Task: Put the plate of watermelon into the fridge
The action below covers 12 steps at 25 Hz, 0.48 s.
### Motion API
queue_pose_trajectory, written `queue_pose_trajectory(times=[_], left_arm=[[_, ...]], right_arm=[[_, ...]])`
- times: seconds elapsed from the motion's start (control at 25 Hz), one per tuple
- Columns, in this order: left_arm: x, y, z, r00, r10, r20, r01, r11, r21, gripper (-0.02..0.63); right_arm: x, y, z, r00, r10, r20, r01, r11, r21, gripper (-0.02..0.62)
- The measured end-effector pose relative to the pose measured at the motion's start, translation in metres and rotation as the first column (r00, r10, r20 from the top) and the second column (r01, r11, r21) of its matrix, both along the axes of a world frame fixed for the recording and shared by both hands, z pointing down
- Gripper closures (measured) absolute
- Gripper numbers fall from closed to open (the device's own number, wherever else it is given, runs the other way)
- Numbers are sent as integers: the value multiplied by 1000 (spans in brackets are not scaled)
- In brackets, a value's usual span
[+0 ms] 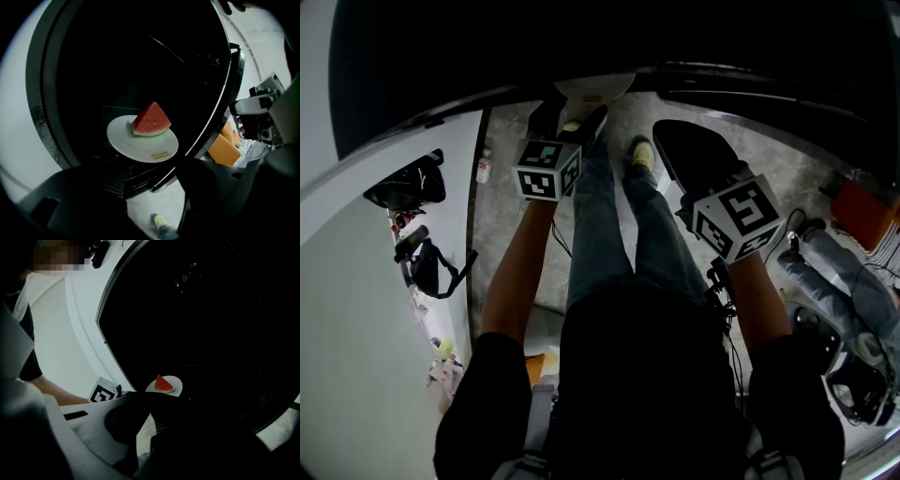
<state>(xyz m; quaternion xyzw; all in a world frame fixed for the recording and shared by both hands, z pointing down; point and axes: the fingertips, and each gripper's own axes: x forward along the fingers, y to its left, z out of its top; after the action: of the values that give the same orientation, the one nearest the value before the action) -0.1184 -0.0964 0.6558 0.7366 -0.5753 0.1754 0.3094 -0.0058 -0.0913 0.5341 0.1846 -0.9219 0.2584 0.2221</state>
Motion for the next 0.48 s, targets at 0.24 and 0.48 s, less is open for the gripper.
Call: queue_pose_trajectory(times=[0.24, 0.48], left_arm=[[4, -8, -3, 991, -113, -68, 110, 993, -47, 484], [2, -12, -6, 983, -166, -81, 163, 985, -51, 598]], right_arm=[[4, -3, -3, 1000, 3, 2, -3, 1000, 2, 581], [2, -3, -3, 1000, 12, 0, -12, 1000, 8, 581]])
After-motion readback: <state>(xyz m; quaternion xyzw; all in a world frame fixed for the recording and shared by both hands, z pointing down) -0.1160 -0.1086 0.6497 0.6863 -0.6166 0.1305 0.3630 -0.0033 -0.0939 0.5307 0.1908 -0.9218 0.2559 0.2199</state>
